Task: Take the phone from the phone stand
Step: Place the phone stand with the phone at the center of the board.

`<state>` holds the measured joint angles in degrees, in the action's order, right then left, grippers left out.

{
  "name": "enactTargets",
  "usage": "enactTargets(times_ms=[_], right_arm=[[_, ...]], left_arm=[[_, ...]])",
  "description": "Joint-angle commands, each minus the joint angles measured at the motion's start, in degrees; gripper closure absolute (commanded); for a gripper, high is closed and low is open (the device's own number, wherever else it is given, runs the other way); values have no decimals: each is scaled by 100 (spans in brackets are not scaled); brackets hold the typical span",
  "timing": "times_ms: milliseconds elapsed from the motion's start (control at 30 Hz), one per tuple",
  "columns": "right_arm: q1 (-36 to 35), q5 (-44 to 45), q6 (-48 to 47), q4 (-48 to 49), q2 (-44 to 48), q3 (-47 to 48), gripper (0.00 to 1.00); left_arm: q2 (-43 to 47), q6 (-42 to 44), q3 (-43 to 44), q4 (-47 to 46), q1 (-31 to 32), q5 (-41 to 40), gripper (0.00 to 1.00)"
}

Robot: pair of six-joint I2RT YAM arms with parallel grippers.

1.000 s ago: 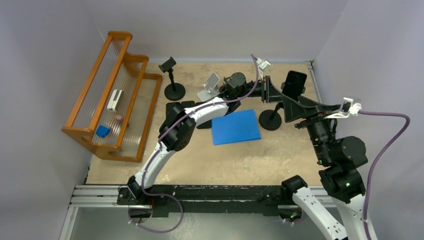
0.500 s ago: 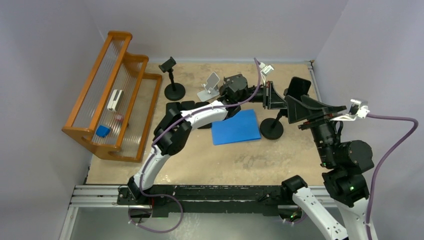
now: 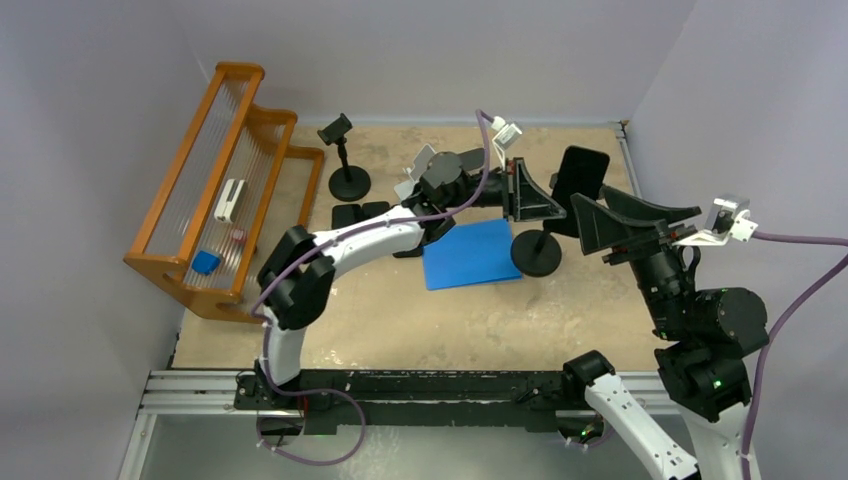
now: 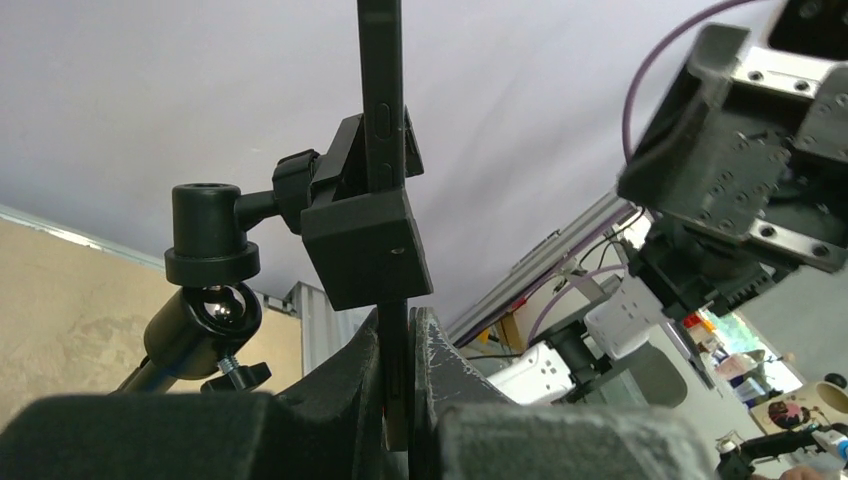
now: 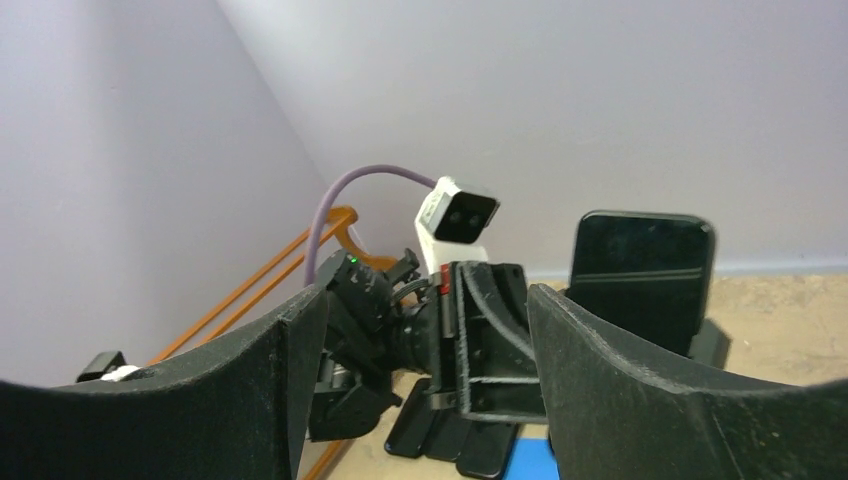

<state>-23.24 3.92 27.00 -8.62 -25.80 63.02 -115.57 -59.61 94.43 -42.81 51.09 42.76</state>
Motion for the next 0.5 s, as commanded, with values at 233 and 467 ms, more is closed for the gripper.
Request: enactTargets(times_ms=[233,467], right_arm=[[-105,-871,74,739,18,97,25],[-102,-1246,327,1293,-337,-288,25]], left_arm=[[3224,1117,-2814,-670,38,-1113,100],[4493,1094,-4309,-554,45,-1547,100]])
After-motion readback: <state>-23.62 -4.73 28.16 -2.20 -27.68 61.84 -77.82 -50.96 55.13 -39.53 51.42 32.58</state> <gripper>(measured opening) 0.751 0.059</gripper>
